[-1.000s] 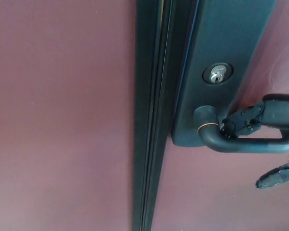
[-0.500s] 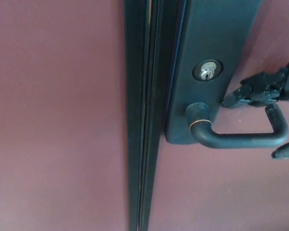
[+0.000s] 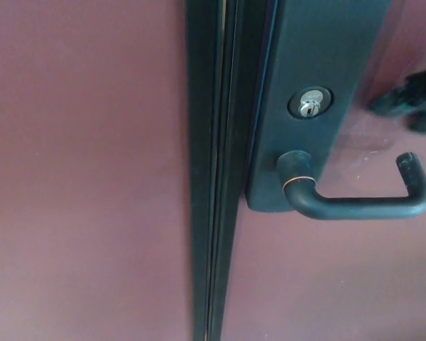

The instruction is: The robot walks towards the door handle and put its right hand on it and twist the handle

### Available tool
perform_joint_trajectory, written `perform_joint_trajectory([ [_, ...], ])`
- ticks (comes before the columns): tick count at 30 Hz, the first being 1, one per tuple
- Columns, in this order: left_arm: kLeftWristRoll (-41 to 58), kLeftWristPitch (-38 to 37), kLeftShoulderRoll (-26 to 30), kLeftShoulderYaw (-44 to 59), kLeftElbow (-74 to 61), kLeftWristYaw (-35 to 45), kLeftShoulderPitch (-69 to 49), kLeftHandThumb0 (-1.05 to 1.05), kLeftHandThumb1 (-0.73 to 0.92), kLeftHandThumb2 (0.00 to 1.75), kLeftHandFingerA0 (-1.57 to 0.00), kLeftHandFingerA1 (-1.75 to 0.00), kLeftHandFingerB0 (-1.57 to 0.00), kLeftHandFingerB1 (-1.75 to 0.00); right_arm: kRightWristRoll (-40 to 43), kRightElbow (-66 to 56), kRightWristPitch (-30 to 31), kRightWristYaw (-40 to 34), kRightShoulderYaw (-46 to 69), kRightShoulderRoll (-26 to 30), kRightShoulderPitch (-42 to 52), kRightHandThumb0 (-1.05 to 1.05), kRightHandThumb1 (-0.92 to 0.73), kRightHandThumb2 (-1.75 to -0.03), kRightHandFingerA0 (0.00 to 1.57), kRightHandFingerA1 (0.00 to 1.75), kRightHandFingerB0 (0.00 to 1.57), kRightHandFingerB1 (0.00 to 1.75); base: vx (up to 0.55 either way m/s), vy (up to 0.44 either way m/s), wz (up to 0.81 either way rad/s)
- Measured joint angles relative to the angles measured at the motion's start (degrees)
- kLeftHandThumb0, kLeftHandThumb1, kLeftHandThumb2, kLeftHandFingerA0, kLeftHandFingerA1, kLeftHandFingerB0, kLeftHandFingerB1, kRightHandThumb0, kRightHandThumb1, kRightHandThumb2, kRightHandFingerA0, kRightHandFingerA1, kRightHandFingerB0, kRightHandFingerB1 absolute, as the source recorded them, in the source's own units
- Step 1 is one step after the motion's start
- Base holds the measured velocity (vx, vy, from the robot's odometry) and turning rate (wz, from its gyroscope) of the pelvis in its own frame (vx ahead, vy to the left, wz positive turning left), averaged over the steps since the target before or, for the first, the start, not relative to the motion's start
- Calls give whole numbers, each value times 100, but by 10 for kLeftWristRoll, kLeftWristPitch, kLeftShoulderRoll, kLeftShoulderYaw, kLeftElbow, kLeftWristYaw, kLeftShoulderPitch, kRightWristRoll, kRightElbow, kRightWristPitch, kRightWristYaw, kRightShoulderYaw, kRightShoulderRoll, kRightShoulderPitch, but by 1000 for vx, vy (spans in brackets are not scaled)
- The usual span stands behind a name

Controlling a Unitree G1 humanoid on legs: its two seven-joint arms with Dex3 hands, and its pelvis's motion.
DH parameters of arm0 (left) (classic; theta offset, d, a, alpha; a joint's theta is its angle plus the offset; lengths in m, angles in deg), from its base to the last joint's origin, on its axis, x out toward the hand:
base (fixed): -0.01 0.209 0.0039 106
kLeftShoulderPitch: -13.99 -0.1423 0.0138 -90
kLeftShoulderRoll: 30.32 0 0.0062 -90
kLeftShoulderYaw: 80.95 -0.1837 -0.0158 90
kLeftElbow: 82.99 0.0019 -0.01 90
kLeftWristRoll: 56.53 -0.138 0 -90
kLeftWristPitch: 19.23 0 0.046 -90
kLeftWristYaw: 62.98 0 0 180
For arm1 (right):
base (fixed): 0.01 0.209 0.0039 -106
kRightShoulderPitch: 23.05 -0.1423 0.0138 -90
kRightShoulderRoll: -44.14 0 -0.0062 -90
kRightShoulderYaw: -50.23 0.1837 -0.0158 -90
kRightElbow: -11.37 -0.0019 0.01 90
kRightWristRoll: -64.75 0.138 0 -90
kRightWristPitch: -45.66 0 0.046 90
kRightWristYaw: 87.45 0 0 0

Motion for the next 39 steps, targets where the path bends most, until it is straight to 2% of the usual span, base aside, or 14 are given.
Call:
perform_joint_trajectory([
  [9,0,0,0,0,0,0,7,-25,55,57,-74,-51,-57,-43,19,-26,6,31,192,6,84,-65,-41,-78,0,42,2,11,0,0,0],
  [17,0,-1,0,0,0,0,12,-24,55,57,-76,-52,-57,-43,32,-48,6,59,376,-35,197,-61,-41,-74,8,45,0,11,0,0,0],
  [18,0,-1,0,0,0,0,13,-24,55,57,-76,-52,-57,-43,35,-50,5,63,401,-42,212,-61,-41,-74,8,45,0,11,0,0,0],
  [19,0,-1,0,0,0,0,13,-24,55,57,-76,-52,-58,-43,38,-52,4,66,418,-49,225,-54,-51,-59,11,37,0,12,0,0,0],
  [22,-1,-1,-2,-1,0,0,16,-23,56,57,-76,-53,-58,-43,48,-55,-3,79,485,-90,292,-56,-48,-68,14,43,1,11,0,0,0],
  [23,-1,-1,-2,-2,0,0,17,-23,56,57,-76,-53,-58,-43,52,-56,-8,85,513,-111,323,-53,-54,-56,19,37,0,21,0,0,0],
  [26,-1,-1,-4,-3,0,0,19,-23,56,57,-76,-53,-58,-43,63,-46,-31,97,557,-171,407,-51,-53,-57,18,37,1,19,0,0,0],
  [28,-1,-1,-5,-4,0,0,21,-23,56,57,-76,-53,-58,-43,67,-36,-47,101,568,-210,459,-52,-53,-58,17,37,3,19,0,0,0],
  [29,-1,-1,-6,-5,0,0,22,-23,56,57,-76,-53,-58,-43,68,-31,-55,103,570,-227,481,-57,-43,-73,12,44,3,20,0,0,0],
  [31,-2,-1,-9,-8,0,0,24,-23,55,57,-76,-53,-58,-43,66,-13,-75,102,555,-272,543,-56,-44,-73,11,43,5,20,0,0,0],
  [32,-2,-1,-11,-9,0,0,25,-23,55,57,-76,-53,-58,-43,63,-4,-83,100,540,-288,565,-49,-53,-58,16,36,5,19,0,0,0],
  [33,-2,-1,-13,-10,0,0,26,-23,55,57,-76,-53,-57,-43,59,10,-93,97,518,-304,588,-51,-55,-56,16,34,2,24,0,0,0],
  [36,-2,-1,-18,-14,0,0,31,-24,55,57,-76,-53,-57,-43,40,66,-120,79,441,-336,629,-50,-54,-59,15,35,5,19,0,0,0],
  [39,-2,-2,-21,-15,0,0,35,-25,54,57,-76,-53,-57,-43,17,132,-140,53,373,-348,631,-56,-44,-73,11,42,5,24,0,0,0],
])
